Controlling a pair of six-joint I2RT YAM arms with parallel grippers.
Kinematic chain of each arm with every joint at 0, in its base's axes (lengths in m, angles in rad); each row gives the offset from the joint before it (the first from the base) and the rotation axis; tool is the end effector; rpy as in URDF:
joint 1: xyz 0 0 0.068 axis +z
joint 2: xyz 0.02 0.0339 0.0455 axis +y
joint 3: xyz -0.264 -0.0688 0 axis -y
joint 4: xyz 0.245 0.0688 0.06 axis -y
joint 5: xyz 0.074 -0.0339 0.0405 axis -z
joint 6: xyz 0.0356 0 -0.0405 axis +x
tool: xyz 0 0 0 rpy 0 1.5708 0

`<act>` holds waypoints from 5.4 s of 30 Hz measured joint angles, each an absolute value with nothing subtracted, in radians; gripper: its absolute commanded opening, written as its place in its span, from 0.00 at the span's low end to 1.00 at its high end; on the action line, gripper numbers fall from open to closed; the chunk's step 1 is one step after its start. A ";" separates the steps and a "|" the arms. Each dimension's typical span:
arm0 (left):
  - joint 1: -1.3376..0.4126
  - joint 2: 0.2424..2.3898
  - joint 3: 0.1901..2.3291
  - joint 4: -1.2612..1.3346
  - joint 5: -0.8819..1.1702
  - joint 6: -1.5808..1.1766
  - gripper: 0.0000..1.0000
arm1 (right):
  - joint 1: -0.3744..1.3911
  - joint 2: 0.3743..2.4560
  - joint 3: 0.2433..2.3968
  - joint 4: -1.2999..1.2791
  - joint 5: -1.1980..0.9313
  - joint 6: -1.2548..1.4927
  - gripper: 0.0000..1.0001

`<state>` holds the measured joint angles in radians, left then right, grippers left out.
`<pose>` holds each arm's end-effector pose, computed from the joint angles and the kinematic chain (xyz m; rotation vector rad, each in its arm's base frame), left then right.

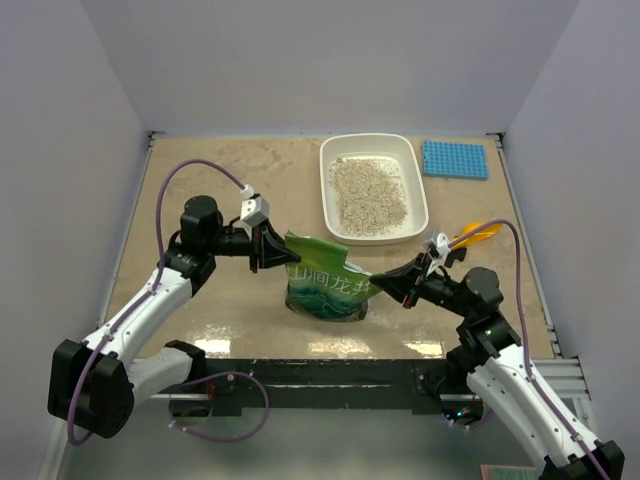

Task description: Fill the litter box with clean litter

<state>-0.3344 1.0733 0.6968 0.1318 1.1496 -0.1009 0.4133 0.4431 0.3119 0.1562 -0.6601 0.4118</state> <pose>0.2064 -0.1061 0.2898 1.0300 1.5548 -1.3332 0.1143 0.0739 0.2567 -0.5551 1.5766 1.1433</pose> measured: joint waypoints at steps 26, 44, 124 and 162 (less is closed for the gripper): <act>-0.321 1.171 0.790 -0.224 1.177 -0.263 0.00 | 0.413 0.551 0.390 -0.017 -0.700 0.752 0.00; -0.299 0.953 0.583 -0.331 1.208 -0.549 0.00 | 0.420 0.514 0.461 -0.331 -0.772 0.966 0.00; -0.302 1.100 0.592 -0.466 1.250 -0.583 0.00 | 1.692 1.304 1.140 -0.648 0.693 -0.064 0.63; -0.310 1.107 0.604 -0.490 1.235 -0.552 0.22 | 1.542 1.366 1.024 -0.528 0.553 -0.192 0.00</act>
